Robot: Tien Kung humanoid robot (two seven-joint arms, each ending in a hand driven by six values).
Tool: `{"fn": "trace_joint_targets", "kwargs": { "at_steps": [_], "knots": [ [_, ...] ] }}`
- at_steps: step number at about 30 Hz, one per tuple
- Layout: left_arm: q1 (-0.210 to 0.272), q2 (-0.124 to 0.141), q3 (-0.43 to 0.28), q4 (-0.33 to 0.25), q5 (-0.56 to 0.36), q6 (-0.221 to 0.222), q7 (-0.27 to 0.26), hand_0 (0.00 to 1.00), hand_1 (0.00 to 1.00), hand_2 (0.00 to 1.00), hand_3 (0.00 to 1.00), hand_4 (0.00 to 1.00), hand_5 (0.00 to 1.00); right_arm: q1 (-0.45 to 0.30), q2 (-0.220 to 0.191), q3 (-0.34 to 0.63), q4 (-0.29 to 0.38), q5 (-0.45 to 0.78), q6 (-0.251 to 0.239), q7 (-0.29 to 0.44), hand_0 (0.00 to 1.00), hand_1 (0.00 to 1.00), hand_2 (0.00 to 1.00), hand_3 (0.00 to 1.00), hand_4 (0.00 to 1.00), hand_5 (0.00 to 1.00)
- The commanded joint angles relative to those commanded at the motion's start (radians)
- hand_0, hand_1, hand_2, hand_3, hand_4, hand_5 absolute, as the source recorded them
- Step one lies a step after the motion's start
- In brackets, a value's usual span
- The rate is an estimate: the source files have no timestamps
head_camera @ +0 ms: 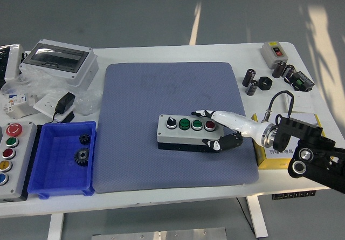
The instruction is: Pick up the button,place it on the desk,press the button,press the button
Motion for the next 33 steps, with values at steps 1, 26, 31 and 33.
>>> {"fn": "trace_joint_targets", "kwargs": {
  "at_steps": [1,26,31,33],
  "knots": [
    [0.0,0.0,0.0,0.0,0.0,0.0,0.0,0.623,0.566,0.549,0.595,0.595,0.153,0.0,0.0,0.0,0.0,0.0,0.0,0.0,0.998,0.986,0.998,0.998,0.581,0.006],
    [0.01,-0.001,-0.009,0.0,0.0,0.001,0.0,0.621,0.564,0.543,0.592,0.591,0.148,-0.112,-0.151,0.25,0.19,0.084,0.096,-0.109,0.998,0.998,0.998,0.998,0.746,0.02],
    [0.01,-0.002,-0.012,0.0,-0.001,0.001,-0.002,0.621,0.561,0.544,0.592,0.586,0.143,-0.159,-0.179,0.347,0.25,0.046,0.22,-0.253,0.998,0.998,0.998,0.998,0.789,0.025],
    [0.009,-0.002,-0.012,0.0,-0.002,0.002,-0.003,0.621,0.56,0.543,0.593,0.581,0.136,-0.167,-0.182,0.385,0.262,0.076,0.277,-0.31,0.998,0.996,0.998,0.998,0.768,0.05]
  ]
}}
